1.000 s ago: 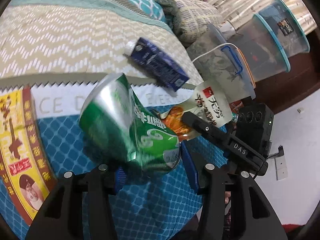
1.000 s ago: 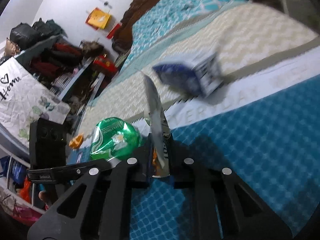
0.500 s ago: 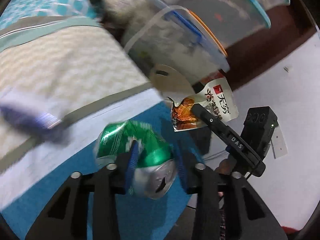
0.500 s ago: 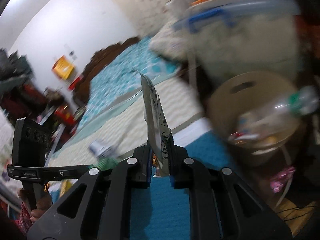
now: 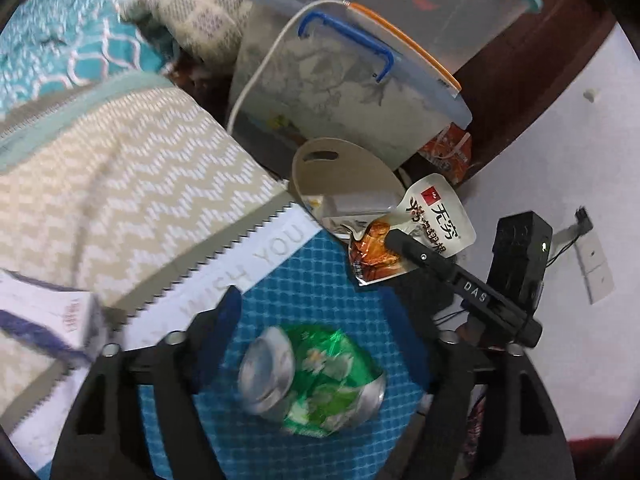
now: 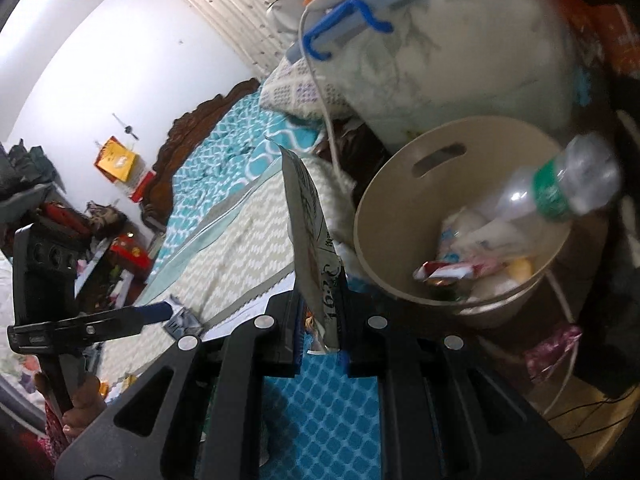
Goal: Collect trash
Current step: 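Carry can and pouch to the wastebasket and open both grippers over it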
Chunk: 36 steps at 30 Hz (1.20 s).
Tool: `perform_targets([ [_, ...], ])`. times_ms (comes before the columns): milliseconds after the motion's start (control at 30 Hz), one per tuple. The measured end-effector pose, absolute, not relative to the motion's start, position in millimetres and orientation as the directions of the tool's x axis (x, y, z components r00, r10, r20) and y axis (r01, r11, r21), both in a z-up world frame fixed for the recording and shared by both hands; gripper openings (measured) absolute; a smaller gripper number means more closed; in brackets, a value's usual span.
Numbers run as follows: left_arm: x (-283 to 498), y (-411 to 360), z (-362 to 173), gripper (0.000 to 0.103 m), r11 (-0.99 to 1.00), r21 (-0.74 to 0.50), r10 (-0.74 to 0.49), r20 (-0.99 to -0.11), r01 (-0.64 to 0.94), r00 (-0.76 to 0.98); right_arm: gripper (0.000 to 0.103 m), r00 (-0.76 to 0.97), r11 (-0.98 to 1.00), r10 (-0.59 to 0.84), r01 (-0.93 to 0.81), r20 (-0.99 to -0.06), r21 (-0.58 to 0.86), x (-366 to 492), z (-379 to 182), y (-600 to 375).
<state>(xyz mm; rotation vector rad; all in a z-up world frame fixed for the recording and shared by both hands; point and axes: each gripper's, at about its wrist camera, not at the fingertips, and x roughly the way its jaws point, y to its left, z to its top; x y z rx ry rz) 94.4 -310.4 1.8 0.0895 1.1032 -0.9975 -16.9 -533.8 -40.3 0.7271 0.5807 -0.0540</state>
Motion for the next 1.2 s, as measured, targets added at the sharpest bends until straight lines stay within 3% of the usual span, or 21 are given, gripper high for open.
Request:
perform_targets([
  [200, 80.5, -261.6, -9.8, 0.080, 0.639, -0.432, -0.608, -0.790, 0.637, 0.075, 0.015, 0.849, 0.738, 0.204, 0.194, -0.487, 0.646, -21.9, -40.0, -517.2],
  [467, 61.9, -240.8, -64.4, 0.078, 0.609, -0.664, -0.688, -0.714, 0.434, -0.127, 0.015, 0.838, 0.755, 0.215, 0.182, -0.501, 0.629, -22.0, -39.8, -496.0],
  [633, 62.1, -274.2, -85.8, 0.058, 0.585, -0.700, -0.704, -0.689, 0.409, -0.172, 0.015, 0.821, 0.742, 0.222, 0.207, -0.526, 0.637, -24.3, -53.1, -489.5],
  [667, 66.4, -280.4, -88.3, 0.021, 0.586, -0.706, -0.703, -0.687, 0.397, -0.183, 0.015, 0.815, 0.741, 0.217, 0.221, -0.537, 0.634, -25.3, -56.9, -488.0],
  [700, 70.4, -284.6, -91.4, 0.018, 0.602, -0.699, -0.690, -0.699, 0.387, -0.188, 0.015, 0.818, 0.743, 0.194, 0.237, -0.541, 0.626, -27.6, -57.4, -488.6],
  [900, 88.9, -314.6, -87.7, 0.017, 0.580, -0.709, -0.702, -0.685, 0.400, -0.197, 0.015, 0.844, 0.737, 0.144, 0.257, -0.517, 0.625, -30.5, -46.5, -511.7],
  [1200, 126.5, -392.0, -54.0, 0.014, 0.534, -0.681, -0.715, -0.680, 0.501, -0.163, 0.015, 0.864, 0.769, -0.128, 0.397, -0.487, 0.502, -33.7, -12.7, -568.2],
])
